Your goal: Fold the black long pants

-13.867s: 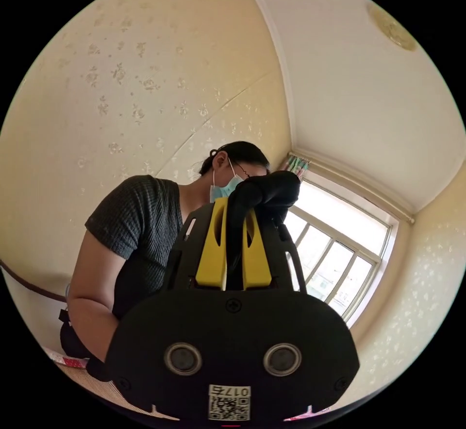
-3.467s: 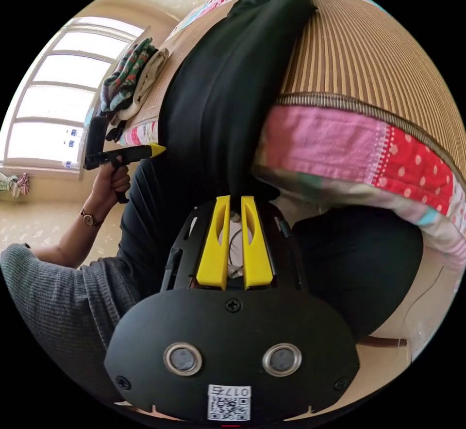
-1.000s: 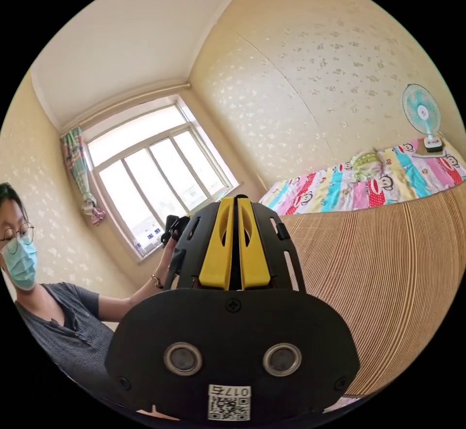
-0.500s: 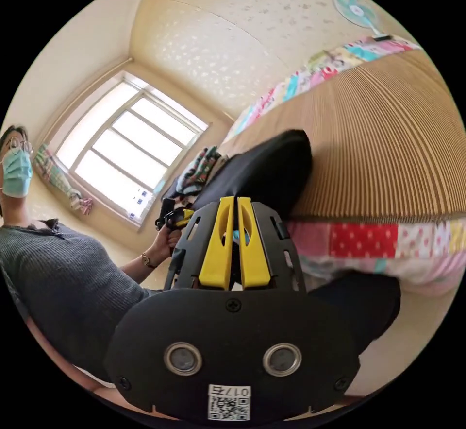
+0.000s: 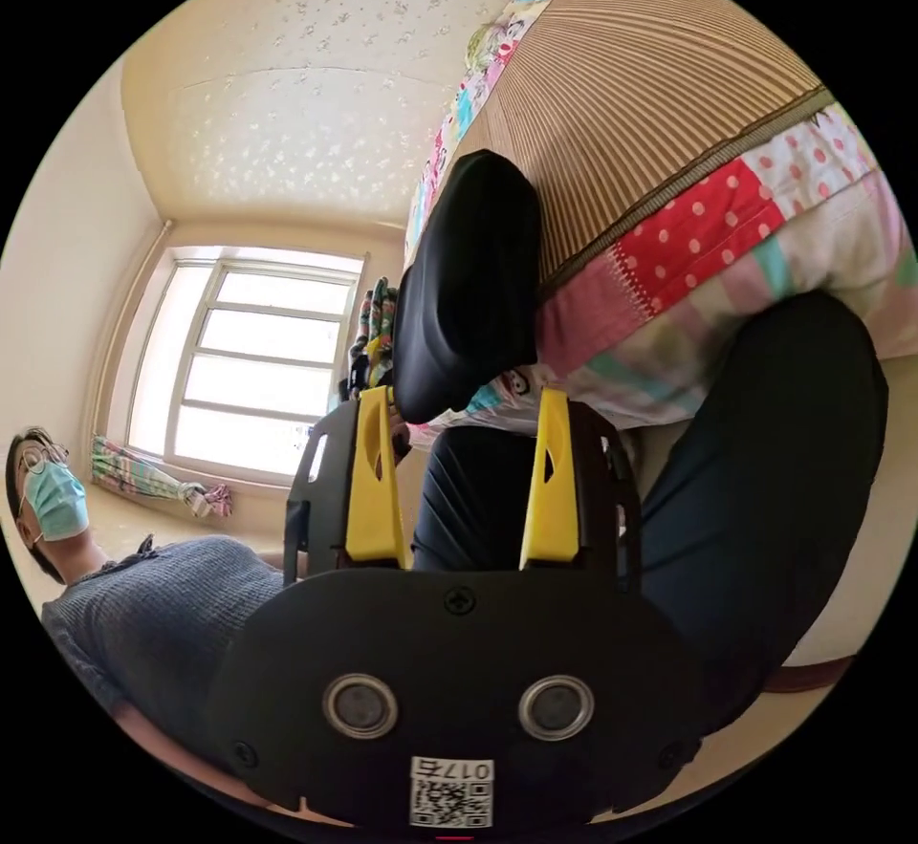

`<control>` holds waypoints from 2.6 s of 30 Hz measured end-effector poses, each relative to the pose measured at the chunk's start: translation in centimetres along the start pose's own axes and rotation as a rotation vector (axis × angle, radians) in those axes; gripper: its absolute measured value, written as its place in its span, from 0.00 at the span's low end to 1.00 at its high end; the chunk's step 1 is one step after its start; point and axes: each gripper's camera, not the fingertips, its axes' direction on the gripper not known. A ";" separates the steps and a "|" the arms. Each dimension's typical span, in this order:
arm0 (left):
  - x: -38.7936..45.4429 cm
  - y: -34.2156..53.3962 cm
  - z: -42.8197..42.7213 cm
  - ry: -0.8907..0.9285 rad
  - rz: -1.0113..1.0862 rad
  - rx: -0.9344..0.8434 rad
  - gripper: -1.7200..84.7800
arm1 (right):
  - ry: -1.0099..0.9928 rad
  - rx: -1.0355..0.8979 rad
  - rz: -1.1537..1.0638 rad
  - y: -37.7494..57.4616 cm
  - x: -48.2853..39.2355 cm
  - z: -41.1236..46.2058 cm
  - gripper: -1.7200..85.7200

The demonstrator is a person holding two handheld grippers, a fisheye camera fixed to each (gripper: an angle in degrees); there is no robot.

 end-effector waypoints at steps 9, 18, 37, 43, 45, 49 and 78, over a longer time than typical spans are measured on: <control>-1.5 4.1 0.1 0.112 -0.267 -0.049 0.20 | -0.147 -0.138 0.032 0.0 -1.1 5.7 0.34; 1.5 10.4 -1.4 0.225 -0.292 -0.250 0.13 | -0.402 -0.126 0.070 -3.9 0.8 9.9 0.34; 7.7 10.5 -13.6 0.391 -0.061 -0.165 0.15 | -0.523 0.440 -0.547 -12.4 -16.0 -27.9 0.20; 7.2 8.5 -15.3 0.264 -0.130 -0.060 0.15 | -0.240 0.557 -0.710 -24.7 -21.9 -48.3 0.20; 7.5 7.9 -15.1 0.201 -0.143 -0.057 0.14 | -0.256 0.616 -0.653 -27.6 -19.9 -53.1 0.20; 8.1 7.0 -11.6 0.164 -0.188 -0.087 0.13 | -0.262 0.793 -0.299 -29.1 -10.2 -60.9 0.20; 8.9 8.2 -5.7 -0.259 -0.047 0.187 0.10 | -0.861 1.208 -0.050 19.2 -1.3 -46.4 0.02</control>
